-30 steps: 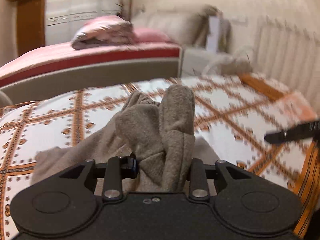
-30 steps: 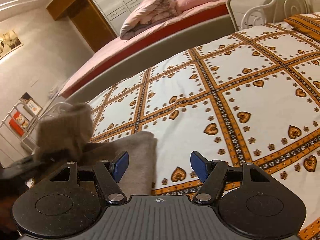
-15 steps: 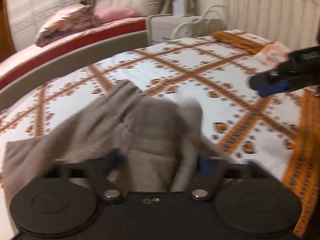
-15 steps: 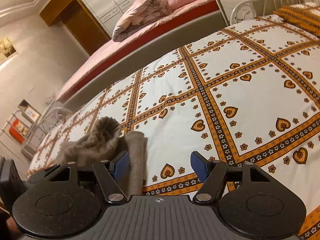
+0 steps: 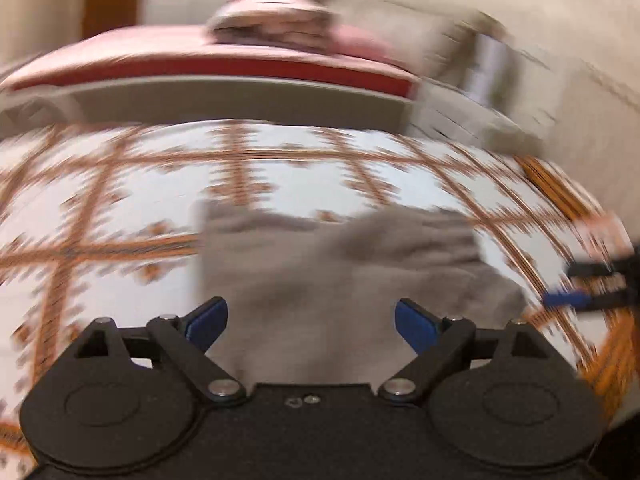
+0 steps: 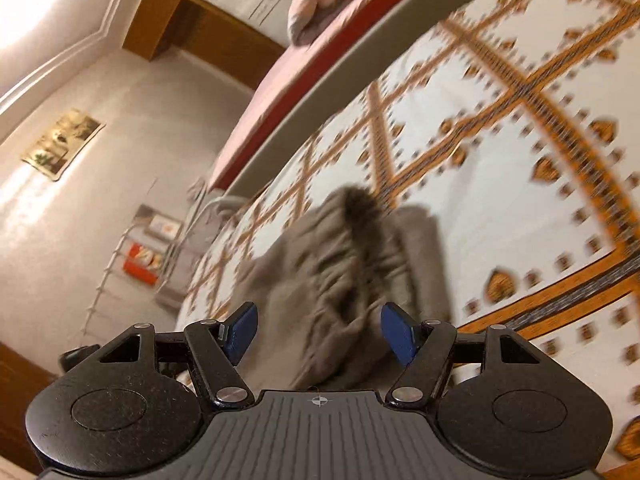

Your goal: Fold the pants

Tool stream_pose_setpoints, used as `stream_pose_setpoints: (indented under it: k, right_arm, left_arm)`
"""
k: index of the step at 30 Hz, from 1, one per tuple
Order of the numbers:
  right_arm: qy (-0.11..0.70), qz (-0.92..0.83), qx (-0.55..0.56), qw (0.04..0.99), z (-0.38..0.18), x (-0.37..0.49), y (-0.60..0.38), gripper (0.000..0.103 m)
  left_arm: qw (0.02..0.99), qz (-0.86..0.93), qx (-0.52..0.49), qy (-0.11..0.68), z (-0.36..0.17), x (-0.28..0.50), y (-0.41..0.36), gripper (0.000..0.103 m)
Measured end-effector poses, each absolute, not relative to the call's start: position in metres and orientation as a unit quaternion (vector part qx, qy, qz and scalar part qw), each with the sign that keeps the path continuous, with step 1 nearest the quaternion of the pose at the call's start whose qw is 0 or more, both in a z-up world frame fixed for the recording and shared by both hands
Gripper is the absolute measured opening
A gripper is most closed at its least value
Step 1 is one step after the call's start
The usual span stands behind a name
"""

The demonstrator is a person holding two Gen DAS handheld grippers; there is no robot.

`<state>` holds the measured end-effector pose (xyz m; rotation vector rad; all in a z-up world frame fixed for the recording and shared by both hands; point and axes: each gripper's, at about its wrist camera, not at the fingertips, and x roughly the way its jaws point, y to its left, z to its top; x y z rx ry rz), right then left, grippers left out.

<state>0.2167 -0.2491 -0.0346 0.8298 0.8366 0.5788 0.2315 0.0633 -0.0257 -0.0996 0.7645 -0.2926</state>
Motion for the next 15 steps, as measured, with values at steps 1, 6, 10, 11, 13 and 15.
stream_pose_setpoints:
  k: [1,6,10,11,13,15]
  right_arm:
    - [0.394,0.274,0.391,0.785,-0.037,0.218,-0.245,0.068]
    - [0.429,0.257,0.394,0.771,-0.053,0.232,-0.227,0.068]
    - [0.44,0.256,0.394,0.765,-0.066,0.247,-0.207,0.068]
    - [0.439,0.251,0.384,0.772,-0.066,0.25,-0.201,0.068]
    - [0.437,0.245,0.364,0.785,-0.064,0.255,-0.191,0.029]
    - [0.431,0.242,0.352,0.795,-0.061,0.254,-0.185,0.021]
  left_arm:
    - [0.917,-0.123,-0.066,0.373,-0.025,0.232,0.079,0.084]
    - [0.919,-0.061,-0.122,0.371,-0.019,0.225,0.133,0.084]
    - [0.917,-0.038,-0.141,0.372,-0.016,0.22,0.156,0.084]
    - [0.916,-0.036,-0.141,0.373,-0.016,0.219,0.159,0.084]
    - [0.916,-0.034,-0.139,0.375,-0.016,0.218,0.162,0.084]
    - [0.916,-0.036,-0.138,0.376,-0.017,0.216,0.164,0.084]
